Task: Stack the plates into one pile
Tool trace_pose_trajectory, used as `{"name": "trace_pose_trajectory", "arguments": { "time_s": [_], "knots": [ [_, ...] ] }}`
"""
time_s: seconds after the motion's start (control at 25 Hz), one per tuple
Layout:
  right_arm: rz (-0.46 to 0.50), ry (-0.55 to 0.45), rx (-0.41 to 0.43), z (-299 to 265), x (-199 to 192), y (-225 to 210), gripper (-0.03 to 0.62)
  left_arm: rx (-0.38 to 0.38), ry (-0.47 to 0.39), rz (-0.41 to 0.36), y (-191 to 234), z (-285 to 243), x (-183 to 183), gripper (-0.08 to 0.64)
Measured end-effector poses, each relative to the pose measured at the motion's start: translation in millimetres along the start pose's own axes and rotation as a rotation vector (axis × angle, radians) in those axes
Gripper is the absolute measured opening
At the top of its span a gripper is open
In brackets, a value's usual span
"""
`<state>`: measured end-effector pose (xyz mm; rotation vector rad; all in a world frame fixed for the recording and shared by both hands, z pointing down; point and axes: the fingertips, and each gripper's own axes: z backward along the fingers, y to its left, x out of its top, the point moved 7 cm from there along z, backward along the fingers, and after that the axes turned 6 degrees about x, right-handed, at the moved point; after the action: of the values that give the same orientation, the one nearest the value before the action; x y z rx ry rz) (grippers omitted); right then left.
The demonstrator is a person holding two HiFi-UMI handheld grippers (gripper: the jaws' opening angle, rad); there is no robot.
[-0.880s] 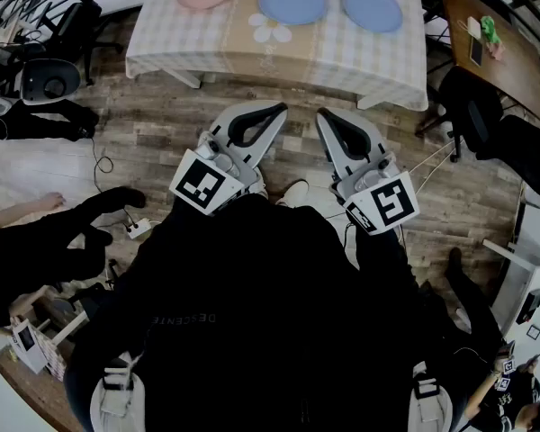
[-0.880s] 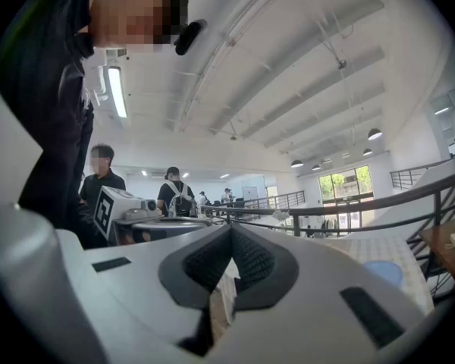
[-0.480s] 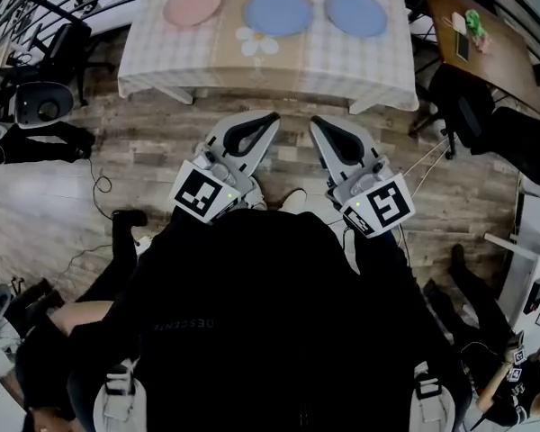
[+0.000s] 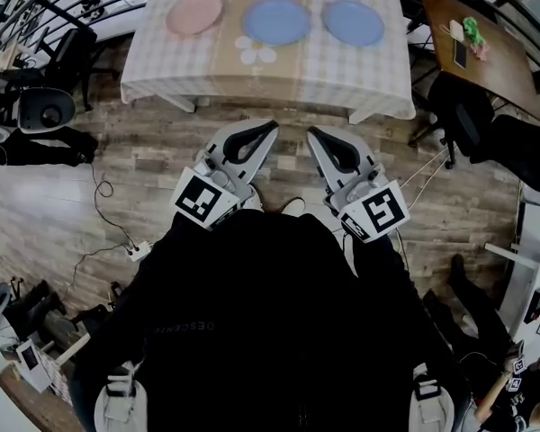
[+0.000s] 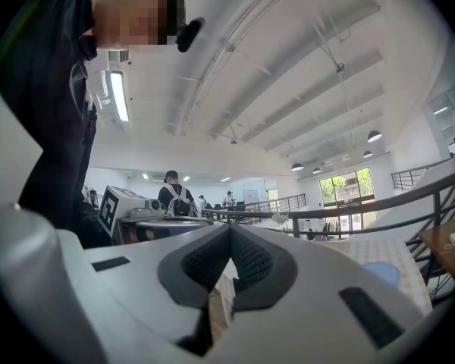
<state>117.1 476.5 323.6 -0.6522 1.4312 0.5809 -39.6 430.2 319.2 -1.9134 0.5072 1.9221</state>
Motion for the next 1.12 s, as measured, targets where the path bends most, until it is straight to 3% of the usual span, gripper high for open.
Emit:
{"name": "trace_pose_trajectory", "arguments": {
  "time_s": [0.28, 0.56, 0.88, 1.12],
  "knots": [
    [-0.019, 0.011, 0.07, 6, -7, -7, 0.005, 0.025, 0.01, 0.005, -10, -10, -7, 0.021],
    [-0.033, 0.011, 0.059, -8, -14, -26, 0.006, 0.014, -0.032, -0.005, 10, -25, -7, 0.021],
    [0.001, 0.014, -0.013, -63, -15, -79, 0.006, -0.015, -0.005, 0.017, 83, -63, -23, 0.021],
    [0.008, 0.027, -0.035, -126, -13, -126, 0.006, -0.066, -0.052, 0.018, 158, -102, -17, 0.021]
  ]
}}
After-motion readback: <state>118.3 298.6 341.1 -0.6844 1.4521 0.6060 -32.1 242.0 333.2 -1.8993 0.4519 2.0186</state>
